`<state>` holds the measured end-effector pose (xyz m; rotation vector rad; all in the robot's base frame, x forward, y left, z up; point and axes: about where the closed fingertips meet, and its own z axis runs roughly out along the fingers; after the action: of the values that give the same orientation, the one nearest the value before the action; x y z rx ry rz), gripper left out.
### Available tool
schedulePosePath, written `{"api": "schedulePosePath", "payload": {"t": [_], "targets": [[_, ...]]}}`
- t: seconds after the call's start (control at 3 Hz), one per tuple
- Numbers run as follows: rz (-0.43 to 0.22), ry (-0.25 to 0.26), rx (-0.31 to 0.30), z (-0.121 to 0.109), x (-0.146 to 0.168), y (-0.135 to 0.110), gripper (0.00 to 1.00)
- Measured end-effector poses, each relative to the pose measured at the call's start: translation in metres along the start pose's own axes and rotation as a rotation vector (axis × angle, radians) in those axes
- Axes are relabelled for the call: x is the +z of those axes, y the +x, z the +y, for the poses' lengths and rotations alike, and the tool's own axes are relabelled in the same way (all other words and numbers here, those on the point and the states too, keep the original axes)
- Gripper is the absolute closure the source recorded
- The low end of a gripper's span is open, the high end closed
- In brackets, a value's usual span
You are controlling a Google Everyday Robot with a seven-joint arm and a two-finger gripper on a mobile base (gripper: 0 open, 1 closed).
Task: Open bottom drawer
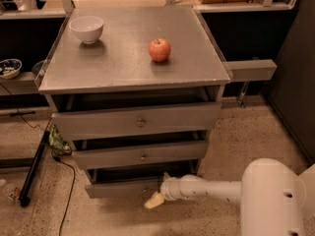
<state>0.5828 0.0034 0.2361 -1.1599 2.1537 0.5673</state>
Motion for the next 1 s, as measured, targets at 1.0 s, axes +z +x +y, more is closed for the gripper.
{"api": "schedulePosePath", "payload": {"t": [1.0], "targets": [[-0.052,0.057,0.000,-0.0179,0.0070,-0.0113,0.00]]}}
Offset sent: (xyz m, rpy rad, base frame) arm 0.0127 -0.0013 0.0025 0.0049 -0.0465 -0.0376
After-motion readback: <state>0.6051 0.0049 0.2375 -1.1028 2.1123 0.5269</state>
